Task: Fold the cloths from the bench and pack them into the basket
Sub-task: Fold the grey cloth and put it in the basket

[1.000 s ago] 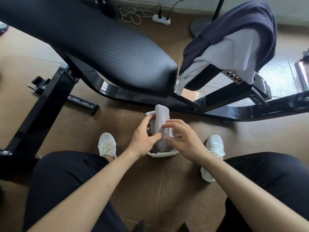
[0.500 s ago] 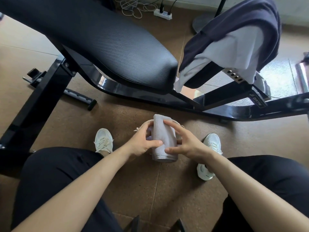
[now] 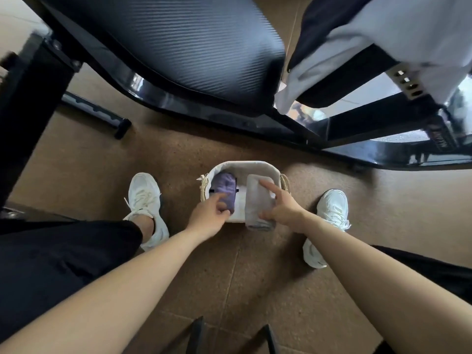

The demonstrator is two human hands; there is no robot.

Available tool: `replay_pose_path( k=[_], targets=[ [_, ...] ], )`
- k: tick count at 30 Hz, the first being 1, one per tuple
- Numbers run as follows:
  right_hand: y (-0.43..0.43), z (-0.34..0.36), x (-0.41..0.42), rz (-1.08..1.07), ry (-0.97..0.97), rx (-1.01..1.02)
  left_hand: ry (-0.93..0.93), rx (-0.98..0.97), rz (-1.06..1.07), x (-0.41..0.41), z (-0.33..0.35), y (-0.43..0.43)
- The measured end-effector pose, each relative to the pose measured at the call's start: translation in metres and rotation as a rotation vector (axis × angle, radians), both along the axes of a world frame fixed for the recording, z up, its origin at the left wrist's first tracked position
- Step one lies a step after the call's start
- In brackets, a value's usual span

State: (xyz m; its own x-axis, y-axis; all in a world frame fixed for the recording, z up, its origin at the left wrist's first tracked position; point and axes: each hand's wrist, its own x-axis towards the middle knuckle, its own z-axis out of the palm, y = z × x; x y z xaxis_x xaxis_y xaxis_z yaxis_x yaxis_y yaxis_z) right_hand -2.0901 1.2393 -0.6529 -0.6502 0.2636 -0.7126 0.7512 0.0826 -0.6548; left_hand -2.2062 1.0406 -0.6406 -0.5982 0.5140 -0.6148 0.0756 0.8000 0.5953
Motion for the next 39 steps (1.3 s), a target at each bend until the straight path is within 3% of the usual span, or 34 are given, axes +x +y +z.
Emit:
replay_pose_path(
  k=[4,7,12,15,18,21,23,35,39],
  targets=[
    [0.018,-0.053,-0.017,0.081,0.001,0.142,0.176,-0.07,-0.271,-0.008,-0.047,0.01],
    [0.022,-0.094,-0.033,0.129,0.0,0.208,0.238,-0.09,-0.414,-0.012,-0.083,0.026],
    [0.022,-0.158,-0.049,0.2,0.053,0.267,0.492,-0.229,-0.618,-0.032,-0.137,0.045],
    [0.024,-0.182,-0.049,0.263,0.031,0.311,0.515,-0.289,-0.726,-0.047,-0.162,0.047],
    [0.023,-0.193,-0.042,0.402,0.012,0.425,0.452,-0.324,-0.737,-0.052,-0.18,0.047],
    [0.019,-0.194,-0.038,0.604,0.008,0.796,0.382,-0.325,-0.694,-0.048,-0.189,0.049],
    [0.017,-0.193,-0.041,0.681,0.029,0.941,0.377,-0.325,-0.672,-0.046,-0.193,0.049],
    [0.014,-0.202,-0.064,0.784,-0.171,0.875,0.395,-0.302,-0.628,-0.041,-0.203,0.046],
    [0.019,-0.191,-0.059,0.798,-0.098,0.872,0.414,-0.337,-0.686,-0.036,-0.198,0.05]
  ],
)
